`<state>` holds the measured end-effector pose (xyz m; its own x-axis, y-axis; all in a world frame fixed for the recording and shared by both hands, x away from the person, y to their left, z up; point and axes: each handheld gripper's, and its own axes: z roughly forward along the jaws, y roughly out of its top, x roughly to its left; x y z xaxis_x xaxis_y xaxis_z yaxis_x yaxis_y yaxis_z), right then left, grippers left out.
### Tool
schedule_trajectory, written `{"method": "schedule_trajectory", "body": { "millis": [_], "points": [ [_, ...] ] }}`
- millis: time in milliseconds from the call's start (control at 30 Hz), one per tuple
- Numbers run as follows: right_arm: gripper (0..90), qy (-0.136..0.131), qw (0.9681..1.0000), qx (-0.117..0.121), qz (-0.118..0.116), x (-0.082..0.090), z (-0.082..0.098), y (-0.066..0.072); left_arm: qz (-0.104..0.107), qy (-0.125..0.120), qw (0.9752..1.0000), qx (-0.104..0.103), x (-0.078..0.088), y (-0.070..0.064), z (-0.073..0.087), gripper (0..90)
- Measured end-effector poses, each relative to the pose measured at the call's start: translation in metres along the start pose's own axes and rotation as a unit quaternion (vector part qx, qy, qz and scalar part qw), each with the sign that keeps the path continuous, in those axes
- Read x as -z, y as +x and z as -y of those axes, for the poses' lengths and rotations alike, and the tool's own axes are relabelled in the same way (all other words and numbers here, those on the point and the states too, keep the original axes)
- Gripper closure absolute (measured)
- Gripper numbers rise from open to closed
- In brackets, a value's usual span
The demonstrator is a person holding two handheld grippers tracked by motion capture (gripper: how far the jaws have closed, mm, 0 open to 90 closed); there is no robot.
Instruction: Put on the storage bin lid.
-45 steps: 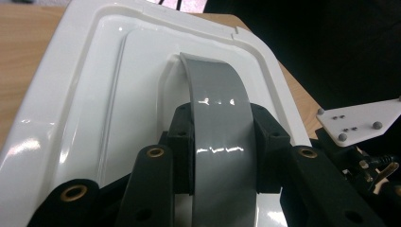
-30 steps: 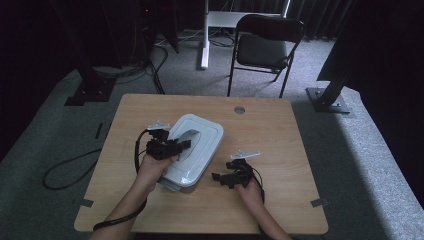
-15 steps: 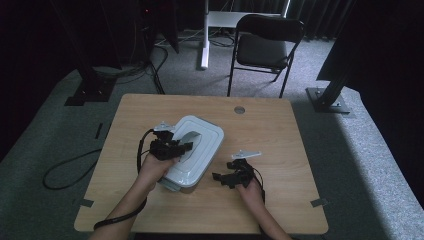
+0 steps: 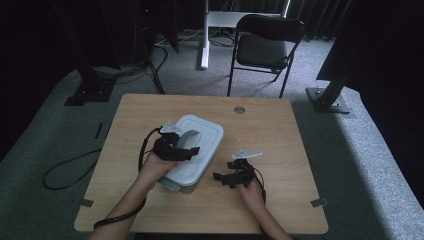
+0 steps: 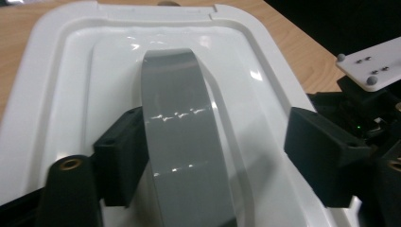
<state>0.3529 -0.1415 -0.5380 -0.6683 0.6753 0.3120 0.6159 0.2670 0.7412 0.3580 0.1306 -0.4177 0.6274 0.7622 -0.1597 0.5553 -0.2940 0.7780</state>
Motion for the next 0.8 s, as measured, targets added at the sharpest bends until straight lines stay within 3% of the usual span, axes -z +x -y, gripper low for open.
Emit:
{"method": "schedule_trajectory", "body": {
  "millis": [67, 200, 367, 500, 567, 633, 767, 800],
  "points": [
    [13.8, 0.0, 1.0, -0.002, 0.0, 0.001, 0.0, -0.001, 0.009, -0.005, 0.9999, 0.004, 0.003, -0.001, -0.002, 19.4],
    [13.8, -0.002, 1.0, -0.003, 0.0, 0.002, 0.0, -0.001, 0.001, -0.005, 1.0, 0.004, 0.008, 0.0, -0.005, 17.7],
    [13.8, -0.004, 1.0, -0.001, 0.002, 0.004, 0.0, -0.001, 0.01, 0.002, 0.9998, 0.017, 0.015, 0.005, -0.008, 0.6],
    [13.8, -0.007, 1.0, -0.002, 0.003, 0.005, -0.001, -0.001, 0.015, -0.014, 0.9995, 0.024, 0.021, 0.011, -0.007, 0.6],
    [13.8, -0.007, 1.0, -0.003, 0.003, 0.005, -0.001, -0.002, 0.018, -0.022, 0.9993, 0.022, 0.022, 0.012, -0.006, 0.7],
    [13.8, -0.008, 1.0, -0.004, 0.004, 0.007, 0.0, -0.002, 0.017, -0.023, 0.9996, 0.002, 0.024, 0.015, -0.003, 0.7],
    [13.8, -0.01, 0.9999, -0.005, 0.004, 0.009, 0.0, -0.002, 0.025, -0.026, 0.9993, 0.002, 0.025, 0.017, 0.0, 0.7],
    [13.8, -0.011, 0.9999, -0.007, 0.006, 0.011, 0.001, -0.003, 0.0, -0.019, 0.9996, -0.019, 0.027, 0.018, 0.004, 0.7]
  ]
}}
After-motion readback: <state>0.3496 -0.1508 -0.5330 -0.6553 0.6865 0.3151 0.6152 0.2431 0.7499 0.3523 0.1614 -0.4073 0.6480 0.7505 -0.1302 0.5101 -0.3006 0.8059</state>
